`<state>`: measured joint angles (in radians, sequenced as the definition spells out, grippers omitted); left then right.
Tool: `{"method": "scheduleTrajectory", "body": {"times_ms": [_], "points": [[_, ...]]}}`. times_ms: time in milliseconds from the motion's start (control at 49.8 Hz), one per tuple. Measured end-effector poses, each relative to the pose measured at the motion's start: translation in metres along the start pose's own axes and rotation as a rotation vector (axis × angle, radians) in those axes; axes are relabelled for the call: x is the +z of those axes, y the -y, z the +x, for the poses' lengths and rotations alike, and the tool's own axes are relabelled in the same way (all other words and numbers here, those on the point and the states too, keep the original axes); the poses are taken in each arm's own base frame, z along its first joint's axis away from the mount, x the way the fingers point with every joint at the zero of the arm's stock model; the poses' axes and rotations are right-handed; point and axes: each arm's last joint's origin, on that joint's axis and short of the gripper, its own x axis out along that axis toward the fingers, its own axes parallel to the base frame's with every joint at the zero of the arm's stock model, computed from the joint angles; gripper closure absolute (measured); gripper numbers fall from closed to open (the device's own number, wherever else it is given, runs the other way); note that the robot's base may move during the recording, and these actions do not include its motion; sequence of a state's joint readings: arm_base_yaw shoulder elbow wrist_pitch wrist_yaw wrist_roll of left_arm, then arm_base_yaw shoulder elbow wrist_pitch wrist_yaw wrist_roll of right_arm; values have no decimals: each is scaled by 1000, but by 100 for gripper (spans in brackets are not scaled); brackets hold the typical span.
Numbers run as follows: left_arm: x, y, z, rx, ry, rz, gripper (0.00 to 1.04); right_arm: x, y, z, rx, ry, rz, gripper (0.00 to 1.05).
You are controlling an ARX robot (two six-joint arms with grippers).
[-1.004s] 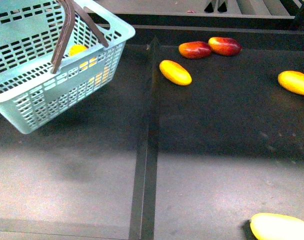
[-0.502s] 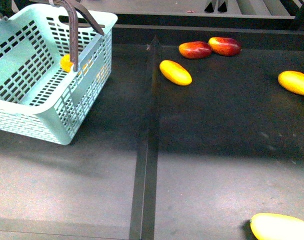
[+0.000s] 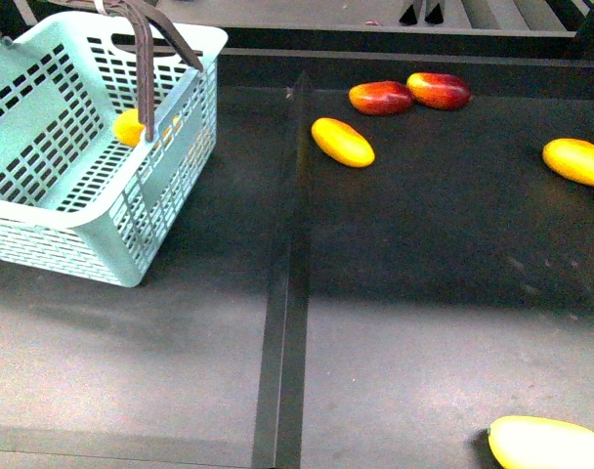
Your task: Pick lemon and mango into basket
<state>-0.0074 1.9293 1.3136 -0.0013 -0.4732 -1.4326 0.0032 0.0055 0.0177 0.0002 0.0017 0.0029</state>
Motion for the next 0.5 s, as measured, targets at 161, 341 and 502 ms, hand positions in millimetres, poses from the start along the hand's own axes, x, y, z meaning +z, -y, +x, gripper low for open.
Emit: {"method": "scheduleTrajectory", "body": {"times_ms": [161, 341, 502], "points": [[29, -4, -43, -5, 37, 66, 7, 0, 0, 0, 0, 0, 0, 9], [29, -30, -57, -588, -151, 550, 32, 0, 0, 0, -1, 0, 0, 9], [27, -68, -94, -789, 96, 1036, 61, 0, 0, 0, 0, 0, 0, 9]]}}
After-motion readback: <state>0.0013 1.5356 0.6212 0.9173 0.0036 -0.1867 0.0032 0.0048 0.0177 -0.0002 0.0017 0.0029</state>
